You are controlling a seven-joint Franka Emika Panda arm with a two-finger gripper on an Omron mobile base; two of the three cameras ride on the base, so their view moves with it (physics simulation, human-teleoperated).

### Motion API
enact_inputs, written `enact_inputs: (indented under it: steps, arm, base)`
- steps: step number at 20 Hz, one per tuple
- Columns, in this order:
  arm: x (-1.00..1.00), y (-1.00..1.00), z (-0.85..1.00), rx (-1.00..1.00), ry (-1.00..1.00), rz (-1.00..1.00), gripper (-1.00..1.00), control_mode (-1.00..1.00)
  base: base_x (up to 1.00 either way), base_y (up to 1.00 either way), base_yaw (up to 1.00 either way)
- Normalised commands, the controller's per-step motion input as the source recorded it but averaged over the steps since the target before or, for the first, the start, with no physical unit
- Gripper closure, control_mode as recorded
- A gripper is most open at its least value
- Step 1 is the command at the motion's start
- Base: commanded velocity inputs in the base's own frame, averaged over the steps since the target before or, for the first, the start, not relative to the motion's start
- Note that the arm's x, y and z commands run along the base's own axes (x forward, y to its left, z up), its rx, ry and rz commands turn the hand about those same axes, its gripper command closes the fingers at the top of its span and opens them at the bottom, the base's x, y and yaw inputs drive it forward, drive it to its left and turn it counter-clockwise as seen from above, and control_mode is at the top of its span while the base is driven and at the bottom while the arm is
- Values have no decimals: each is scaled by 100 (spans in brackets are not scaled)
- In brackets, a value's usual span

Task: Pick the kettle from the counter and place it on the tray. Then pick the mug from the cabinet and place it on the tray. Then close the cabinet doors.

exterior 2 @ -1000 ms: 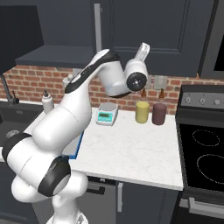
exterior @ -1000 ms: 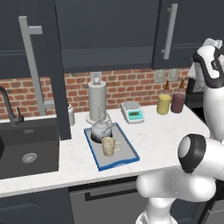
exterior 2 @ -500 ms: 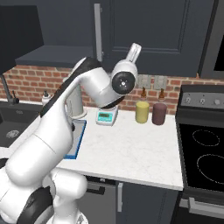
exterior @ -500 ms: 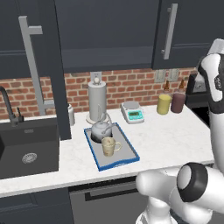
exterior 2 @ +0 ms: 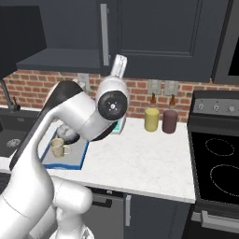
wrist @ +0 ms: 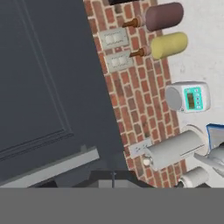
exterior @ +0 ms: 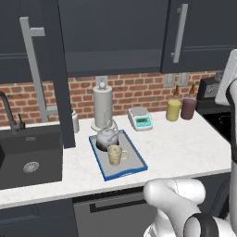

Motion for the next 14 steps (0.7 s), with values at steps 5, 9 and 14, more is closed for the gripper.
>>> enact_inputs:
  steps: [5, 9, 14]
  arm:
    - [-79, 70, 0, -5, 0, 7, 100, -100]
    - [-57, 100, 0, -11, 0, 0, 100, -100]
    - [-71, 100, 0, -14, 4, -1, 100, -100]
  base:
    - [0, 0, 0]
    - [0, 0, 0]
    - [0, 0, 0]
